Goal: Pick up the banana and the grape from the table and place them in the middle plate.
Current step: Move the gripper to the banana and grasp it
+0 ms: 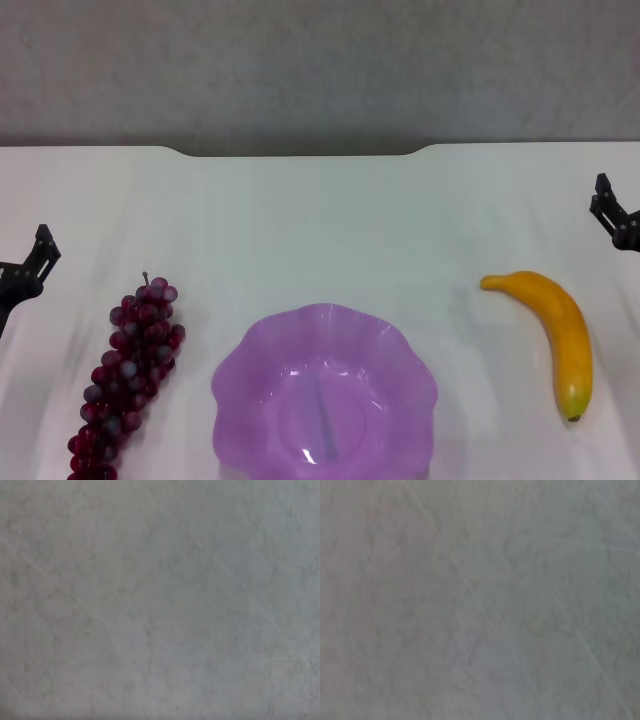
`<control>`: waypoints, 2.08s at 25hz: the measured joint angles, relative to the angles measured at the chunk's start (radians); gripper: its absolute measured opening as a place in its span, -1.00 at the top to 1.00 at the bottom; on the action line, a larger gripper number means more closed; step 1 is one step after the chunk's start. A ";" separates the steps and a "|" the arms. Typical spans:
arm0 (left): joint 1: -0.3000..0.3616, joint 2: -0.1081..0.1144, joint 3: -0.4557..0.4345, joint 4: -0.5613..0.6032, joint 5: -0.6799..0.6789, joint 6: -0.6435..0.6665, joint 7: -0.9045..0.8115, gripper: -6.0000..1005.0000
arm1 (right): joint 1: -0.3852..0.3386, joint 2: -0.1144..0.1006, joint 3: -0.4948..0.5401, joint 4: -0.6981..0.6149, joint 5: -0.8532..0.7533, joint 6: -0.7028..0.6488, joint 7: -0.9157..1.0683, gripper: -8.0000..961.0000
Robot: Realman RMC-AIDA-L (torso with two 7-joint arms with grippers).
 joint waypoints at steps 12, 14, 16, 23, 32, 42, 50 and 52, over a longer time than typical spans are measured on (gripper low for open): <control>0.019 0.003 0.018 0.000 0.004 -0.006 -0.029 -0.83 | 0.005 -0.014 0.010 0.062 -0.012 0.067 0.013 -0.83; 0.029 0.005 0.030 0.005 0.004 -0.008 -0.040 -0.83 | 0.012 -0.045 0.013 0.130 -0.011 0.113 0.008 -0.83; 0.033 0.006 0.036 0.007 0.005 -0.008 -0.042 -0.83 | 0.022 -0.113 0.033 0.233 -0.008 0.194 0.007 -0.83; 0.033 0.008 0.036 0.011 -0.002 -0.010 -0.041 -0.83 | -0.024 -0.493 0.222 0.801 -0.009 0.467 -0.102 -0.83; 0.027 0.006 0.034 0.025 -0.003 -0.023 -0.041 -0.83 | -0.220 -0.388 1.246 0.824 -0.172 1.595 -0.412 -0.83; 0.019 0.006 0.029 0.025 -0.006 -0.023 -0.043 -0.83 | 0.046 -0.104 1.969 0.795 -1.289 2.291 -0.198 -0.83; 0.007 0.004 0.029 0.023 -0.006 -0.023 -0.043 -0.83 | 0.130 -0.081 1.995 0.724 -1.369 2.281 -0.238 -0.83; 0.004 0.003 0.029 0.021 -0.007 -0.022 -0.043 -0.83 | 0.142 -0.054 1.993 0.677 -1.365 2.234 -0.269 -0.83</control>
